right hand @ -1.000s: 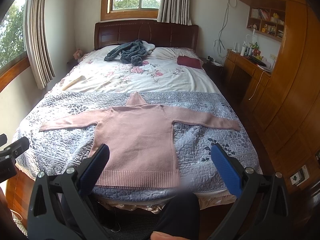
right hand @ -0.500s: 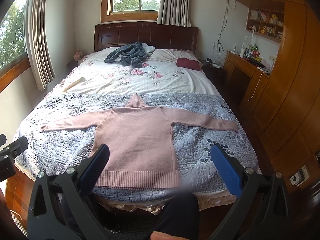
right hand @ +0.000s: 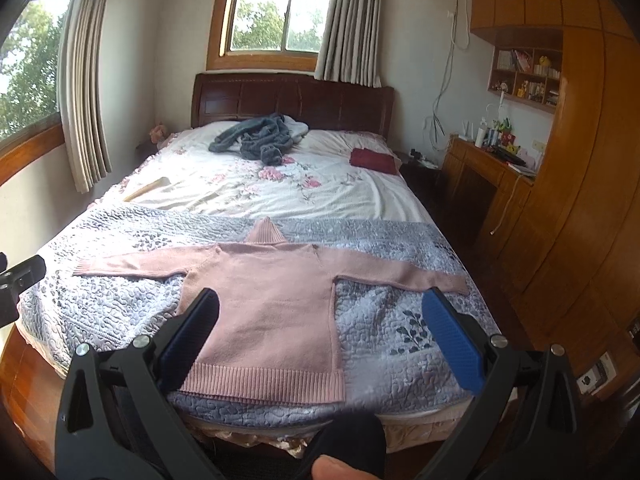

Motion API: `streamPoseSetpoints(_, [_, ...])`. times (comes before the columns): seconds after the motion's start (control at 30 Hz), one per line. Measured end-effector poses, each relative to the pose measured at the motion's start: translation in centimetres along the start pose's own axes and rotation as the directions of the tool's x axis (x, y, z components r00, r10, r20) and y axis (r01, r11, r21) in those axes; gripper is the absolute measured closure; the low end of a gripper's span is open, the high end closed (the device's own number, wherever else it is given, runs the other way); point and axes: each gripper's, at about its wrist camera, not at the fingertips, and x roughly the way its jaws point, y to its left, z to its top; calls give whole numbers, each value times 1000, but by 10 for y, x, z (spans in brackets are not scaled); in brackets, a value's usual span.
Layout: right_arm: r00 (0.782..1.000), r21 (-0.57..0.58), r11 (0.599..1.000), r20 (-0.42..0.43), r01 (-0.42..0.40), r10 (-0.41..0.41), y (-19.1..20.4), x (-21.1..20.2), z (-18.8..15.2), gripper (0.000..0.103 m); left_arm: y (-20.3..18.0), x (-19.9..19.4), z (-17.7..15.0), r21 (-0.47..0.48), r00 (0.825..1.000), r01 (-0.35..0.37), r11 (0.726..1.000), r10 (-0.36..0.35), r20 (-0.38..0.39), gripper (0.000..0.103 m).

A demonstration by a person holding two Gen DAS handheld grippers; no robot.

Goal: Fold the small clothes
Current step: 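Grasp the pink sweater's sleeve cuff with the right tool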

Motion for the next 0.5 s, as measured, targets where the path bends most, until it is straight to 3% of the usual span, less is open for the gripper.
streamPoseSetpoints(0.07, [999, 33, 999, 26, -34, 33, -16, 9, -4, 3, 6, 11, -4, -22, 996, 81, 996, -80, 25, 4])
streamPoseSetpoints(0.13, [999, 75, 997, 16, -34, 33, -33, 27, -7, 3, 7, 26, -6, -22, 996, 87, 996, -86, 25, 4])
streamPoseSetpoints(0.3, [995, 177, 984, -102, -7, 26, -85, 93, -22, 3, -5, 64, -12, 64, 998, 61, 996, -62, 13, 4])
streamPoseSetpoints(0.43, [987, 308, 951, -156, 17, 33, -139, 149, -45, 3, -5, 103, -13, 15, 989, 134, 991, -133, -73, 4])
streamPoseSetpoints(0.47, [984, 334, 942, -176, 30, 31, -152, 163, -51, 6, -5, 114, -13, -4, 985, 144, 990, -144, -97, 4])
streamPoseSetpoints(0.5, [978, 359, 933, -204, 41, 35, -164, 179, -58, 19, -5, 125, -13, -19, 983, 144, 989, -146, -115, 4])
